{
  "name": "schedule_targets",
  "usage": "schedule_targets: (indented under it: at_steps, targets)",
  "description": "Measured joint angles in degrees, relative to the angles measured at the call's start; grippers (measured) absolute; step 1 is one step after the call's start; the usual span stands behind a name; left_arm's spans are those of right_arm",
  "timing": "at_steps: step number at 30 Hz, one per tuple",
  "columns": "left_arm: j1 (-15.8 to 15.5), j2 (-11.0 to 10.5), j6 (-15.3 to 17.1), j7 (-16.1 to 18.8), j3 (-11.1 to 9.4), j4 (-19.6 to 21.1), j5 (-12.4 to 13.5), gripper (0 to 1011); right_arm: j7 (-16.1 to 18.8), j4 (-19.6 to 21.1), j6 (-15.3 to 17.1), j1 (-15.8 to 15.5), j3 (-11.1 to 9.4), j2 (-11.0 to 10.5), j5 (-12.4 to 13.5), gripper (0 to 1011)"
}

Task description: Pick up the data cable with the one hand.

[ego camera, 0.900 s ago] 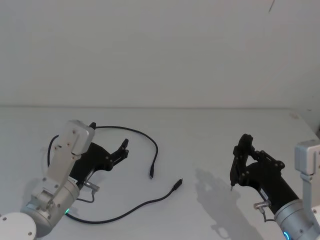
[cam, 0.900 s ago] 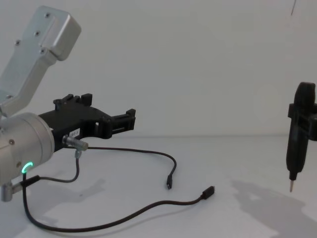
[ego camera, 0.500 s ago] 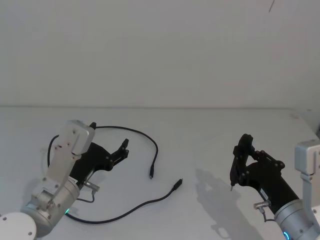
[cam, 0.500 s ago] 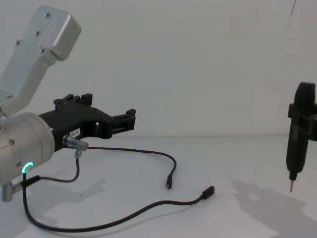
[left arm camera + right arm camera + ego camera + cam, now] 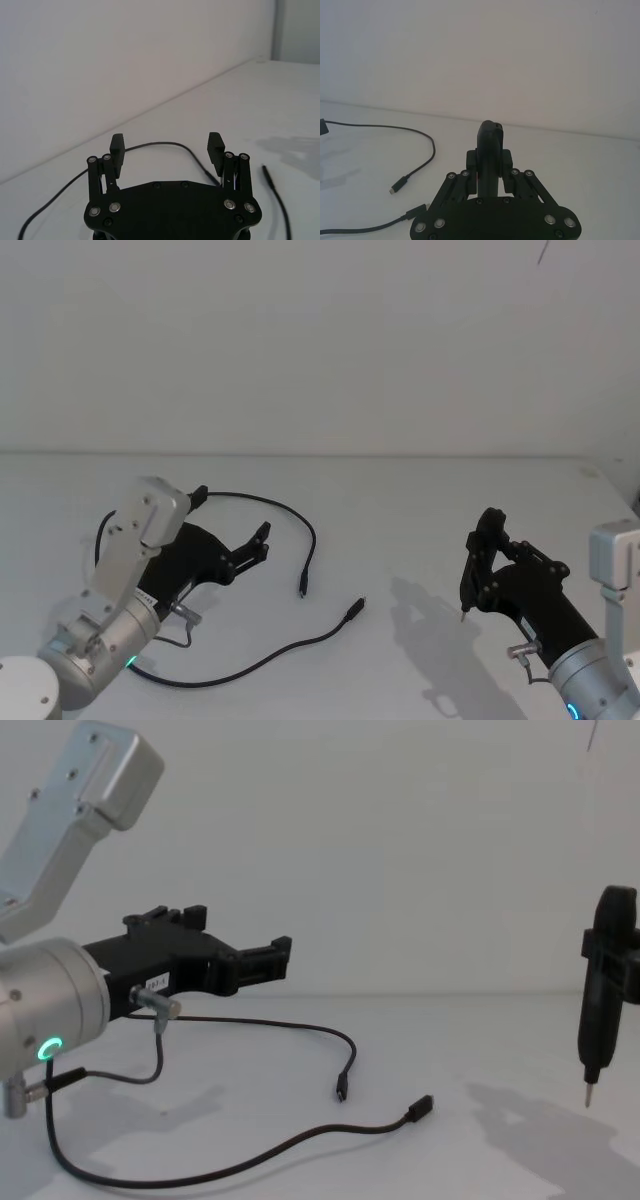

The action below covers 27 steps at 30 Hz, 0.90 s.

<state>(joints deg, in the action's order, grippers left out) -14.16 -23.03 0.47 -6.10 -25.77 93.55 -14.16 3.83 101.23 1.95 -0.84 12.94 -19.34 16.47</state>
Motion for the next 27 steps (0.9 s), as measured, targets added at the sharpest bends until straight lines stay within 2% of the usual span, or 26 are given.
schedule_targets:
  at_steps: [2,4,7,17,20,27]
  targets:
    - [-0.13,-0.51,0.1,-2.21,0.06,0.18,-1.2,1001,0.0,0.0,0.0,0.0,0.0,0.0,0.0,279]
    - [-0.16,-0.66,0.14,-2.57,0.08,0.24,-1.4,1001,0.0,0.0,0.0,0.0,0.0,0.0,0.0,279]
    - [-0.25,-1.38,0.62,-5.21,0.15,0.49,-2.84,1001,0.0,0.0,0.0,0.0,0.0,0.0,0.0,279]
    - [-0.46,-4.2,3.14,-13.9,0.27,0.98,-7.53,1001,0.0,0.0,0.0,0.0,0.0,0.0,0.0,279]
    - [-0.71,-5.57,4.42,-17.57,-0.03,0.91,-9.28,1001,0.0,0.0,0.0,0.0,0.0,0.0,0.0,279]
    - [-1.86,-8.2,7.1,-24.18,-1.64,-0.54,-11.46,1001,0.0,0.0,0.0,0.0,0.0,0.0,0.0,279]
